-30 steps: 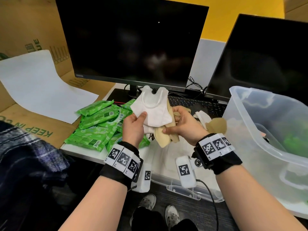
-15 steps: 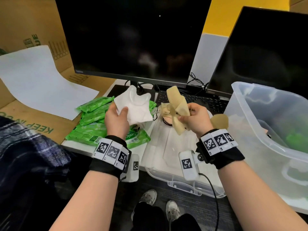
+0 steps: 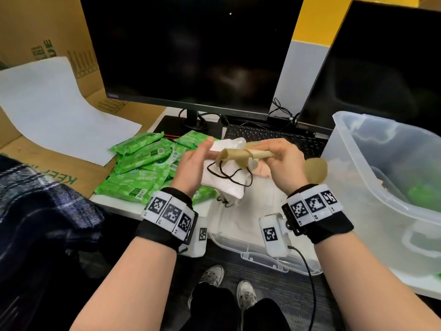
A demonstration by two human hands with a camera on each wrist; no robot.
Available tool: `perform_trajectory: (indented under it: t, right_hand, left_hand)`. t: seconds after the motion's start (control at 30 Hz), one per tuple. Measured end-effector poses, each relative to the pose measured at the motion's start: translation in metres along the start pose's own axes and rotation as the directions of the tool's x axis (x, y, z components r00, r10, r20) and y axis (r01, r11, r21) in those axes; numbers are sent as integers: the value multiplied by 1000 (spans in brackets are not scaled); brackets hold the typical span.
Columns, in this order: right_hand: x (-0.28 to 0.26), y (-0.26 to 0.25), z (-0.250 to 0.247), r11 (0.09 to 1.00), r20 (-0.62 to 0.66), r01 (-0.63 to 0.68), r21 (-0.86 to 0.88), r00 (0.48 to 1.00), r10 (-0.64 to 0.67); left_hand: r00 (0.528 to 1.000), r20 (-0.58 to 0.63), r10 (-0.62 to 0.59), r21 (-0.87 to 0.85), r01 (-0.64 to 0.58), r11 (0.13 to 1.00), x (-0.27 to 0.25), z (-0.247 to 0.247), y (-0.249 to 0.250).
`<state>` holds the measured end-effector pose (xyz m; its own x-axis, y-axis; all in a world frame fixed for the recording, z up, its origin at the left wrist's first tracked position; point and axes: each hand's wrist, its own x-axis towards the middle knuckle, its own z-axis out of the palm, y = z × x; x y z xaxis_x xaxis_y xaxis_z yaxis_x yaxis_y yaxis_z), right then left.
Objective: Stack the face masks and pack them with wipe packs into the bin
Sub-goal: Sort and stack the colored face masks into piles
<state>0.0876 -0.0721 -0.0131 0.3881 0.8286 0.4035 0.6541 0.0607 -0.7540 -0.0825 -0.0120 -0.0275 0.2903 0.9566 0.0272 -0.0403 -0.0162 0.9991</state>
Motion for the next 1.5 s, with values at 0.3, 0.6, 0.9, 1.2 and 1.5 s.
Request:
perform_trajectory:
  t: [0.3, 0.6, 0.9, 1.2, 1.5]
  right_hand:
    - [-10, 6, 0, 993, 187, -60, -103, 979, 78]
    - [-8, -3, 1, 953, 127, -251, 170, 965, 231]
    - [1, 5, -5, 884, 65, -294, 365, 955, 291]
    - [1, -2, -11, 835, 40, -180, 521, 982, 186]
    - [1, -3, 11, 877, 265, -211, 432, 959, 100]
  left_hand:
    - [995, 92, 34, 27, -36, 999, -4, 11, -7]
    - [994, 84, 67, 62, -72, 995, -4, 7, -11]
    - [997, 49, 52, 93, -56, 994, -1, -2, -15]
    - [991, -113, 77, 90, -67, 994, 6, -11, -17]
    - [995, -59, 76, -11, -76, 997, 0, -6, -12]
